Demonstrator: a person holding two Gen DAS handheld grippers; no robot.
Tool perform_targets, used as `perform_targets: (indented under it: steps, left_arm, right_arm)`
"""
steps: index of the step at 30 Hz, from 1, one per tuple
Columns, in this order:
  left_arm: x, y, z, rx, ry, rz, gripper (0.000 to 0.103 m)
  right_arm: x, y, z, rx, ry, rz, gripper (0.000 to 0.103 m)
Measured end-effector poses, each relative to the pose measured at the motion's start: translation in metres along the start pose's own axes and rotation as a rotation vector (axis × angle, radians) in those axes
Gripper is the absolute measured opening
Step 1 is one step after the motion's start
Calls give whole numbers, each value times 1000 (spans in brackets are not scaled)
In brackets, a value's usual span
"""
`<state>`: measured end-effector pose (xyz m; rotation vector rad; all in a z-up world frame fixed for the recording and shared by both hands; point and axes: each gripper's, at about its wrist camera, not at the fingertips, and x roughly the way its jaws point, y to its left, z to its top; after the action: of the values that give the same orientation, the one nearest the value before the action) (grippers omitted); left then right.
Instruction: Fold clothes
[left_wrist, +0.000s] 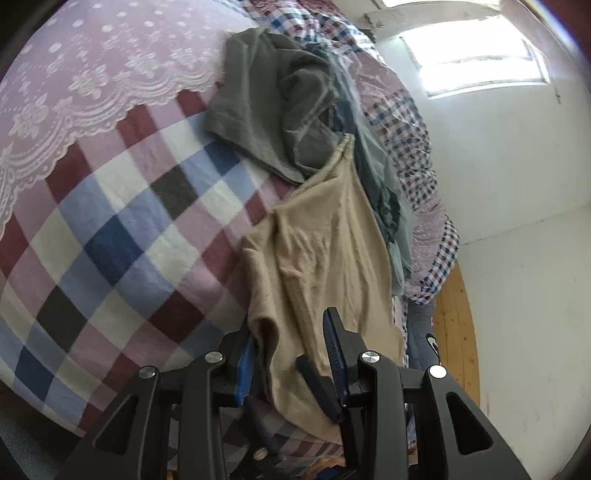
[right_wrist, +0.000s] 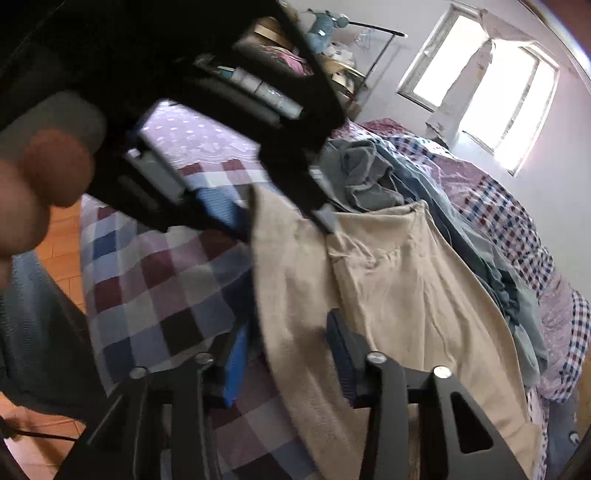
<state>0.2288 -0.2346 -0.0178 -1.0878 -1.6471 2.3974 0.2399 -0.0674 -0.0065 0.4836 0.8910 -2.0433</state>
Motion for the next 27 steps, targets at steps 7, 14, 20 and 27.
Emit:
perform_targets:
  steps: [7, 14, 20, 27]
  left_arm:
    - [4, 4, 3, 2, -5, 26, 35]
    - [4, 5, 4, 26, -15, 39, 12]
    - [0, -3, 3, 70, -17, 10, 2]
    - [-9, -13, 3, 116, -29, -62, 2]
  right_arm:
    - [0, -4, 4, 2, -4, 11, 8]
    - [-5, 2, 4, -27, -27, -43, 6]
    - [-3, 5, 4, -55, -59, -176, 49]
    - [16, -16, 7, 11, -5, -215, 51]
